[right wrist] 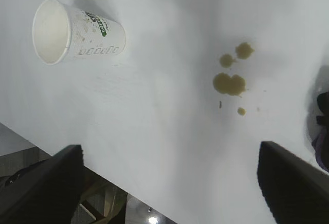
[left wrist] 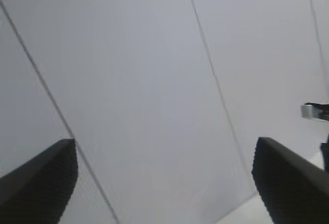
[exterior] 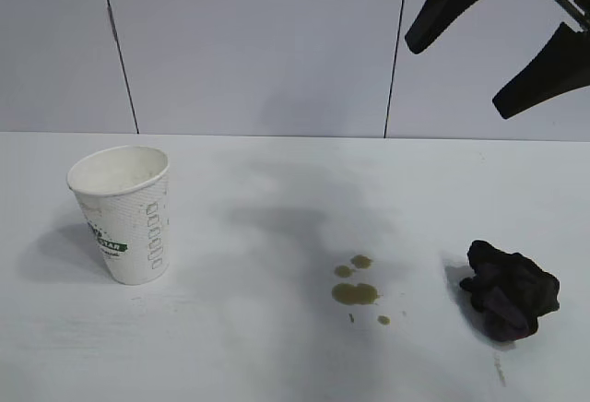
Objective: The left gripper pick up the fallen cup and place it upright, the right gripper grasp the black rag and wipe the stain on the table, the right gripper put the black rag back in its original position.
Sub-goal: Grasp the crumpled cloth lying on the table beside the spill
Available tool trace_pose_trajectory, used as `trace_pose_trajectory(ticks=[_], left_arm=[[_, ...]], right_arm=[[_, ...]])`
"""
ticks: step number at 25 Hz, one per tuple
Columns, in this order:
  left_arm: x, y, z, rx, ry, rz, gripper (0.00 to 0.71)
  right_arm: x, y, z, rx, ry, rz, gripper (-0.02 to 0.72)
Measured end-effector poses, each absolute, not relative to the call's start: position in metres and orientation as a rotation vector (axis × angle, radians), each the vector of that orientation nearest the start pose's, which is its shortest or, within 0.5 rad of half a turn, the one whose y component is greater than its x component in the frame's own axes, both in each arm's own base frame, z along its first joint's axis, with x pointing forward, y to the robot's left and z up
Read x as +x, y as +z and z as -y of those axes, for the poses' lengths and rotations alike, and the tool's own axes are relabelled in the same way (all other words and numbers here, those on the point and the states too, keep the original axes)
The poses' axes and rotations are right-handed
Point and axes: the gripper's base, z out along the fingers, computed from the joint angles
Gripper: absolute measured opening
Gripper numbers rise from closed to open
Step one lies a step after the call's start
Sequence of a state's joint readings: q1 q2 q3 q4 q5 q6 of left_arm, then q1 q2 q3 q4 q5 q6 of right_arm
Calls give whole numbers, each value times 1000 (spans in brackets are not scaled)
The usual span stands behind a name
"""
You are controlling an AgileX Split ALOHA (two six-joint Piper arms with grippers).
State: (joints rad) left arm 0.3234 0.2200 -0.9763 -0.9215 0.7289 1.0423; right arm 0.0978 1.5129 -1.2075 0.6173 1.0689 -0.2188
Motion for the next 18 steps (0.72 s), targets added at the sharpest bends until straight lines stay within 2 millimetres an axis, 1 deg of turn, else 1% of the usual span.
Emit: trace_pose_trajectory(ticks=[2, 4, 6, 8, 13, 15, 18], left_arm=[[-50, 445, 57, 358, 256, -1172, 664], [-66, 438, 49, 269, 335, -1175, 664], [-74, 428, 39, 162, 348, -1218, 664], [-75, 415, 25, 43, 351, -1324, 664], [-62, 373, -7, -333, 303, -1630, 664], [-56, 353, -15, -404, 300, -1764, 664], [-43, 322, -19, -424, 267, -1953, 664]], right_arm=[[295, 301, -75, -123, 788, -2718, 633], [295, 301, -75, -124, 787, -2715, 633], [296, 302, -75, -121, 784, -2709, 633], [296, 302, -75, -119, 782, -2706, 633], [296, 302, -75, -120, 779, -2702, 633], [297, 302, -75, -117, 775, -2695, 633], [299, 302, -74, -112, 767, -2680, 633]])
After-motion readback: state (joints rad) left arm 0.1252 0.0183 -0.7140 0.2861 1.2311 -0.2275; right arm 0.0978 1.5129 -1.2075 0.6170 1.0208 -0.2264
